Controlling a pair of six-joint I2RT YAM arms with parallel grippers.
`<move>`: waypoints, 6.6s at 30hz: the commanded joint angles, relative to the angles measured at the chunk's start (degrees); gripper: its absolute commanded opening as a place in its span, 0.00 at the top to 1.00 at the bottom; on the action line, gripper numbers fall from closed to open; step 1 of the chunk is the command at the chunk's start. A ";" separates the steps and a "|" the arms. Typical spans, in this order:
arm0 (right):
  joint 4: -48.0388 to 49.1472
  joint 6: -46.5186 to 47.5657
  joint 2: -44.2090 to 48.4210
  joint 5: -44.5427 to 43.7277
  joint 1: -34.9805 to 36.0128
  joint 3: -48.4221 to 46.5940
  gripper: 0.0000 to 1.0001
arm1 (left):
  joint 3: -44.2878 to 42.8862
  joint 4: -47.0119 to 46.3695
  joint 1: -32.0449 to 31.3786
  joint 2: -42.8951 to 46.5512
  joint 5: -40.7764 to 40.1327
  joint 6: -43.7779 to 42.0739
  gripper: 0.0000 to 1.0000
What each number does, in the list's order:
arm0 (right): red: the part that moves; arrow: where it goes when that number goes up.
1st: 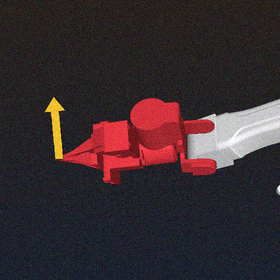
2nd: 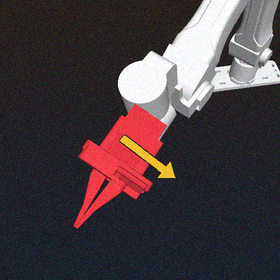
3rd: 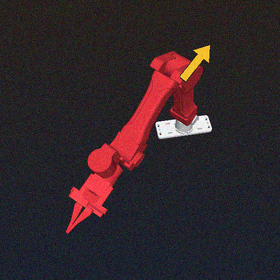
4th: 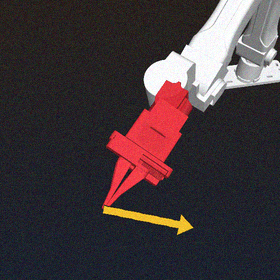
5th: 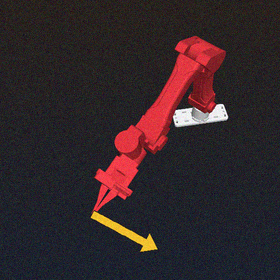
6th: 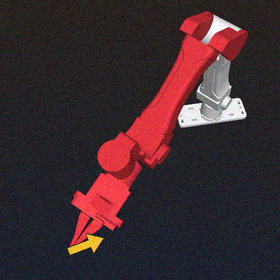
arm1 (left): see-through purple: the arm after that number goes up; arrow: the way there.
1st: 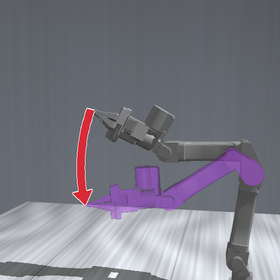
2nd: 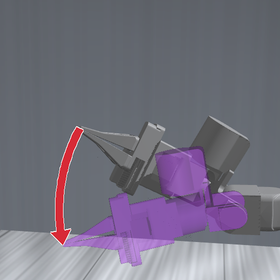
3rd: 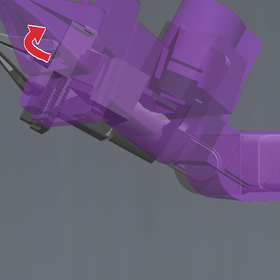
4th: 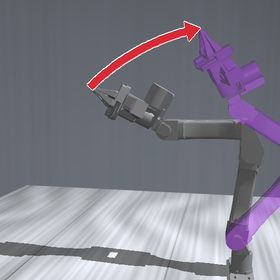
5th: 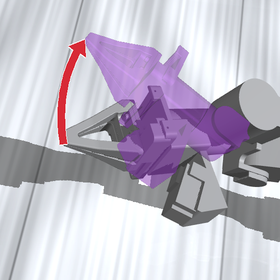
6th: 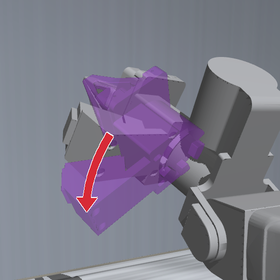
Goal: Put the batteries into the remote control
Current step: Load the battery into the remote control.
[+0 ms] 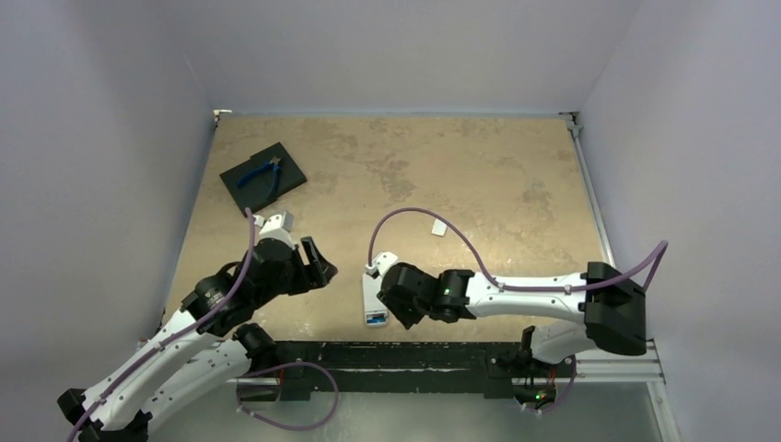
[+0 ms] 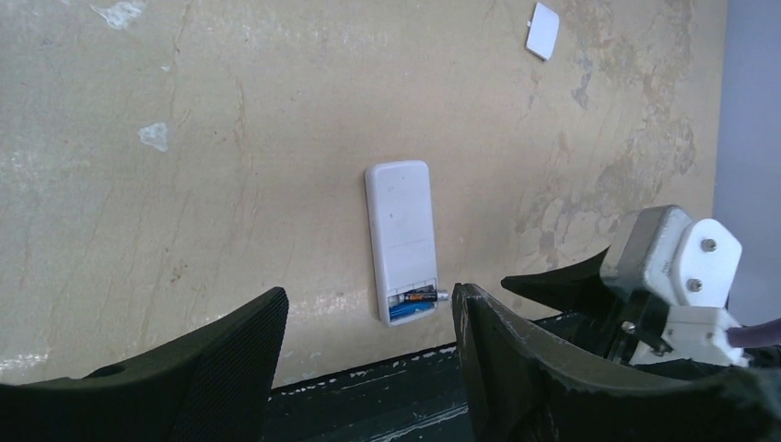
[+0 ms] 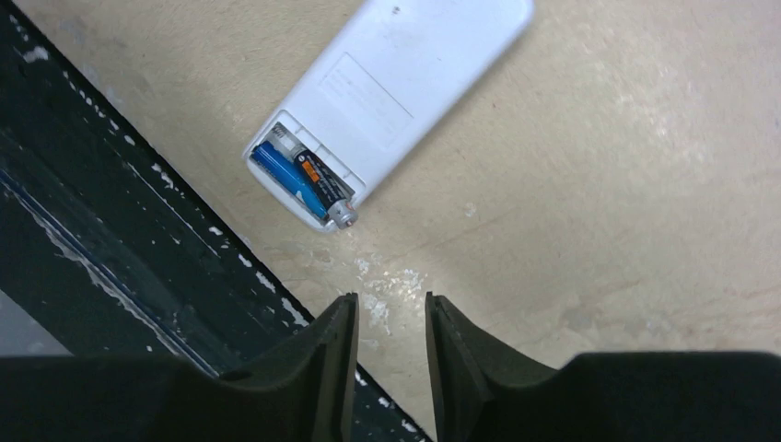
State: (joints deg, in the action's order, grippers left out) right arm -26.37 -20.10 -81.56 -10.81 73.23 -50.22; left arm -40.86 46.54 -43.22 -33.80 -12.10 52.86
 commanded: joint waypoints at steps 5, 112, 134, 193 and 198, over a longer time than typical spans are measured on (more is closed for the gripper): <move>8.50 -16.84 8.41 -7.26 0.16 5.84 0.54 | 4.20 -7.29 -0.21 -2.28 6.49 -0.65 0.34; 19.25 -38.27 -0.53 -3.74 -0.90 8.29 0.72 | 26.11 -49.40 -0.21 -28.41 27.22 3.70 0.64; 19.20 -36.94 -2.67 -2.48 -0.90 6.53 0.82 | 25.55 -49.71 -0.25 -29.13 27.82 3.04 0.73; 0.22 -31.20 -21.53 -8.72 -0.81 -14.03 0.89 | 29.17 -55.80 -0.24 -27.59 31.74 4.54 0.74; -1.96 -30.63 -24.55 -8.43 -0.81 -16.88 0.89 | 29.30 -56.54 -0.21 -27.68 32.41 4.31 0.74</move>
State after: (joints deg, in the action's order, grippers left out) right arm -33.12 -50.96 -101.36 -13.91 73.14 -65.25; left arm -12.25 -6.22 -43.03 -61.21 15.94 56.47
